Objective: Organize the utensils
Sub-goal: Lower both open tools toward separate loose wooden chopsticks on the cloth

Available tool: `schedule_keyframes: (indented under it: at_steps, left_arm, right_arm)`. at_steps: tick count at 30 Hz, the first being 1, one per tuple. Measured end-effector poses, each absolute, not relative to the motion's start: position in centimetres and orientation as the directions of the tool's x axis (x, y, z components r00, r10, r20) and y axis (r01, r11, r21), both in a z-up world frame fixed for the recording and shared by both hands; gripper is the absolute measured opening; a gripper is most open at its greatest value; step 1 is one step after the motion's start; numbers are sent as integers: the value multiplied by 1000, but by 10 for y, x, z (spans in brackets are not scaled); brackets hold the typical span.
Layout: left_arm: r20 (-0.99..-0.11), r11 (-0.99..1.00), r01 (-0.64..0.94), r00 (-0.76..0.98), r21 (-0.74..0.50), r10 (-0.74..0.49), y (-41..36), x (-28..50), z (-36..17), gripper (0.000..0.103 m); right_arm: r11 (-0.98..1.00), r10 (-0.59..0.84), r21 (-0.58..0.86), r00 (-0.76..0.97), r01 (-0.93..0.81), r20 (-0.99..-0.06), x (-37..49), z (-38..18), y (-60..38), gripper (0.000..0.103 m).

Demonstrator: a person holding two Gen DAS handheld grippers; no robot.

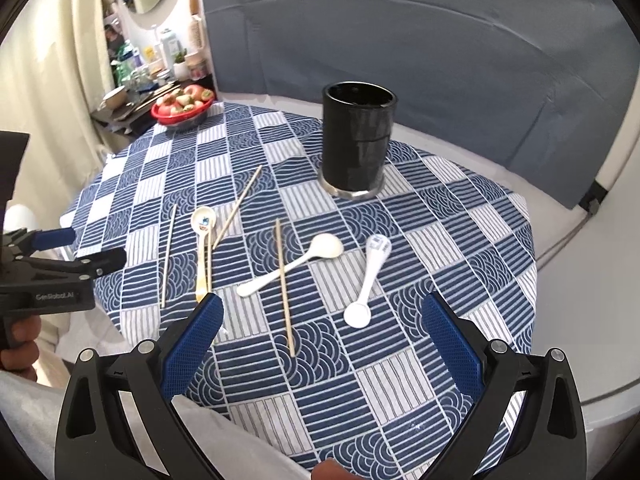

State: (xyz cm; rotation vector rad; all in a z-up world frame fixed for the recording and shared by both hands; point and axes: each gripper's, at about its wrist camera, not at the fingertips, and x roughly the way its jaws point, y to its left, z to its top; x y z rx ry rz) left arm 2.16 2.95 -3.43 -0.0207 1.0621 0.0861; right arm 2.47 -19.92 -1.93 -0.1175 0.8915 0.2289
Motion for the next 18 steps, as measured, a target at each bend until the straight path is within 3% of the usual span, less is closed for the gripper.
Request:
schedule_keyframes:
  at_steps: [18]
  left_arm:
    - [-918,992,-118,385,48,90,49,49,-66,97]
  right_arm:
    - [948,174,22,458,-317,-872,71,-59,-178,95]
